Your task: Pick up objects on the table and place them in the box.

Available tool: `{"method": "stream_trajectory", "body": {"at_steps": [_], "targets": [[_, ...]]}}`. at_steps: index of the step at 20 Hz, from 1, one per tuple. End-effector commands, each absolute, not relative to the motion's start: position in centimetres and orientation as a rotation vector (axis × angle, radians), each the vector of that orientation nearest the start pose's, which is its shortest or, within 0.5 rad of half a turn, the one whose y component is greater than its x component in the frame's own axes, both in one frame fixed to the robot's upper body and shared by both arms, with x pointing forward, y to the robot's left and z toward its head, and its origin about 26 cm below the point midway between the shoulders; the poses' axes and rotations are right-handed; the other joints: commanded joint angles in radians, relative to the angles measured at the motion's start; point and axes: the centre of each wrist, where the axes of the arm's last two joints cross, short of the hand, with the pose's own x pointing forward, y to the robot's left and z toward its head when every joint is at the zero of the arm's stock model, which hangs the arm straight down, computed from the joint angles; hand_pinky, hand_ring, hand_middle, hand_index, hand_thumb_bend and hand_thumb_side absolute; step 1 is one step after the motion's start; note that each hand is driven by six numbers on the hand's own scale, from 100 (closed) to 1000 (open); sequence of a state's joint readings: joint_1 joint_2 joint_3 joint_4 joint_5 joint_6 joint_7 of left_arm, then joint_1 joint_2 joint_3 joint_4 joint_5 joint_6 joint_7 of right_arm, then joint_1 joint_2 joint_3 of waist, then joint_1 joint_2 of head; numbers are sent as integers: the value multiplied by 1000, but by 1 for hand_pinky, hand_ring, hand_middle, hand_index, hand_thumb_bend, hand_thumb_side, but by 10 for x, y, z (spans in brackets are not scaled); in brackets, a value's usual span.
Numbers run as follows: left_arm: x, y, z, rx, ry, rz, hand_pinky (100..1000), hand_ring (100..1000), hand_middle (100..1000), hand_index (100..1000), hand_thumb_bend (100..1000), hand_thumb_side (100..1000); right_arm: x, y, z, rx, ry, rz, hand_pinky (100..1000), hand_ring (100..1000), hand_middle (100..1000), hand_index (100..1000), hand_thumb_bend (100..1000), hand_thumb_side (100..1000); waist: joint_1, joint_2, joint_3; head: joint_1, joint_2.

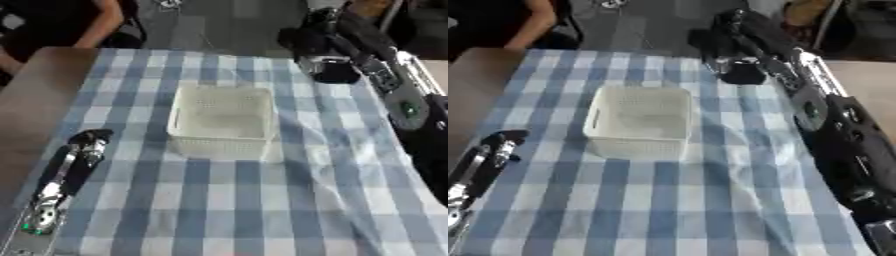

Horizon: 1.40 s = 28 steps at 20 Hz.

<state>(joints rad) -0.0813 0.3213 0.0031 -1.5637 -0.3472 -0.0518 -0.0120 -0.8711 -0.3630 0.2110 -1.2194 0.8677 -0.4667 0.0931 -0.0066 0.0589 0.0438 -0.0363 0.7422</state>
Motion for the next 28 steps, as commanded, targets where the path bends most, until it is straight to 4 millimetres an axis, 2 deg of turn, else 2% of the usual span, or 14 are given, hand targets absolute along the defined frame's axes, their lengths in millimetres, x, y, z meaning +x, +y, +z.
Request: {"method": "stream_trajectory", "body": {"at_steps": [1,12,17,18,25,26,27,28], "targets": [[300,317,36,510,-1643,-568,636,778,790,820,246,1000,449,-198,229,1039,2656,-1943,658,539,532,537,100,625,4,-9,3,-16,-9],[303,308,36,471,-1660,-581,637,778,790,819,241,1000,454,-165,225,947,2666,-1920,650,529,525,542,100,641,16,3,28,-50,-23],[305,304,37,455,-1668,-582,637,778,791,819,241,1000,457,-149,209,902,2703,-1927,644,521,519,541,100,615,22,10,36,-59,-33],[306,303,37,452,-1670,-583,637,778,791,819,241,1000,457,-147,206,897,2709,-1930,644,520,519,541,100,638,24,11,37,-61,-34],[307,298,38,435,-1682,-582,638,778,792,818,239,1000,460,-139,180,867,2728,-1982,640,516,516,547,100,631,34,18,48,-74,-43],[308,298,38,434,-1682,-583,638,778,792,818,239,1000,460,-138,177,863,2730,-1988,640,516,515,548,100,560,34,18,49,-75,-44],[308,297,38,432,-1682,-584,638,778,793,818,238,1000,460,-137,174,859,2731,-1993,642,521,521,558,100,632,35,19,49,-75,-44],[308,297,38,430,-1682,-584,639,779,793,818,237,1000,460,-137,172,856,2729,-1997,645,528,528,567,100,635,35,19,49,-75,-44]]}}
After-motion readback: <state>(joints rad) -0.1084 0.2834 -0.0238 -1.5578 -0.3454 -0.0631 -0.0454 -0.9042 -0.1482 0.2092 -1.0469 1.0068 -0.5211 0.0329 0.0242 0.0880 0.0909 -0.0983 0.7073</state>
